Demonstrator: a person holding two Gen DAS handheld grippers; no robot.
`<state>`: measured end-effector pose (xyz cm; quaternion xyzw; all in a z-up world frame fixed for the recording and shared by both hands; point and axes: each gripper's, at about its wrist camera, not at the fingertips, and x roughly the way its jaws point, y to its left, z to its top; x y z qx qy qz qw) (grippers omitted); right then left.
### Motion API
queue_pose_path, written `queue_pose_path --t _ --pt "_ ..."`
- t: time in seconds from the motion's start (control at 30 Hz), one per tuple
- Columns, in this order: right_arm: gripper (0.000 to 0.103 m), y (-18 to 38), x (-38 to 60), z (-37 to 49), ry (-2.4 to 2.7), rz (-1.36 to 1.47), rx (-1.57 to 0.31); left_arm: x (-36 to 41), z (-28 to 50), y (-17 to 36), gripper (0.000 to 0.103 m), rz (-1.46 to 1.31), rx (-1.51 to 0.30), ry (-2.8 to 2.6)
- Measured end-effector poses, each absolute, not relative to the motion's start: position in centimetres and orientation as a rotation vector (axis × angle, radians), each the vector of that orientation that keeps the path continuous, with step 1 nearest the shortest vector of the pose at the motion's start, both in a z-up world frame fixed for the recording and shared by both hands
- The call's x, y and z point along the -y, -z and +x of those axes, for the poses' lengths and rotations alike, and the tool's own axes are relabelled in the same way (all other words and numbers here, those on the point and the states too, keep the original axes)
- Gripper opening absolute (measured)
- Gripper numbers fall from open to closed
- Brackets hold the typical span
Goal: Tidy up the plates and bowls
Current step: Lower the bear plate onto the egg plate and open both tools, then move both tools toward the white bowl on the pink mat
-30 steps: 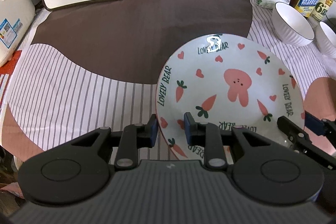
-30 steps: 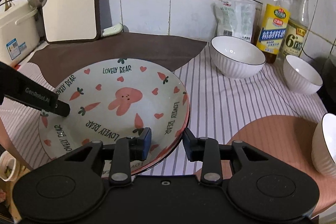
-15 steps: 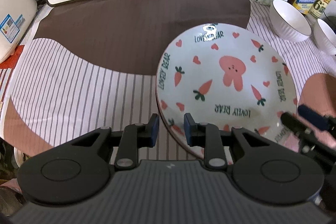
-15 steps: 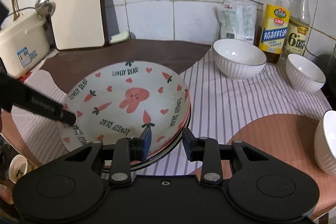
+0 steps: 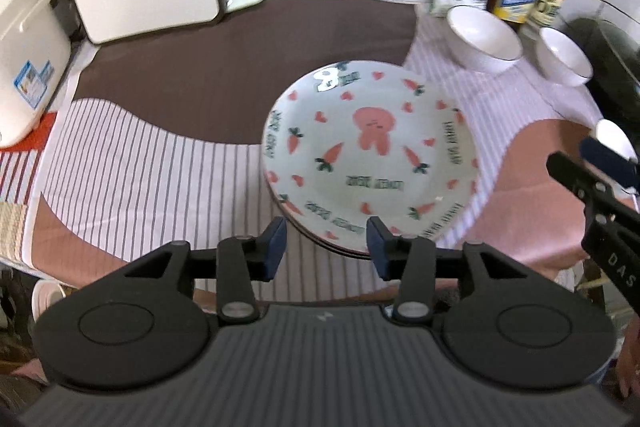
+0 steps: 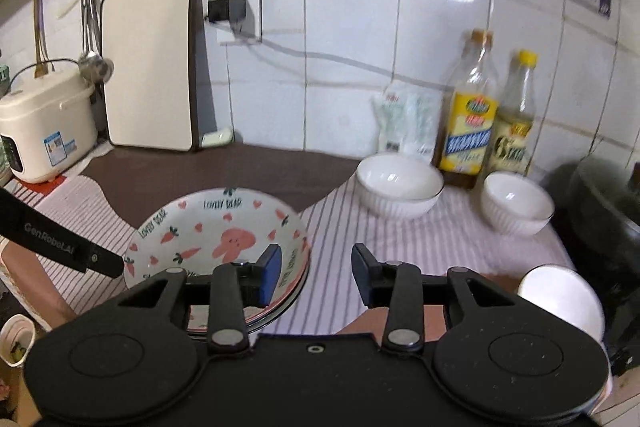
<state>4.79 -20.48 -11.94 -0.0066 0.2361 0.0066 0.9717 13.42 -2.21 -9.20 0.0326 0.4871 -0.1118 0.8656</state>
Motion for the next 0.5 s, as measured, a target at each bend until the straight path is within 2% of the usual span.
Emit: queue_pose_path --t 0.1,0.37,0.5 --pt "0.052 10.8 21.3 3.4 -0.004 -0.014 -0.453 3.2 12.2 8.0 0.048 0.077 -1.006 0.264" --pt "0.054 9.5 24.1 -0.6 0.009 0.008 -0.435 5.2 9.9 5.5 0.054 0.092 -0.983 0.339" --pt "0.058 9.4 25.5 -2.5 0.015 -0.021 -0.436 6.2 9.4 4.2 0.055 0.137 -0.952 0.371"
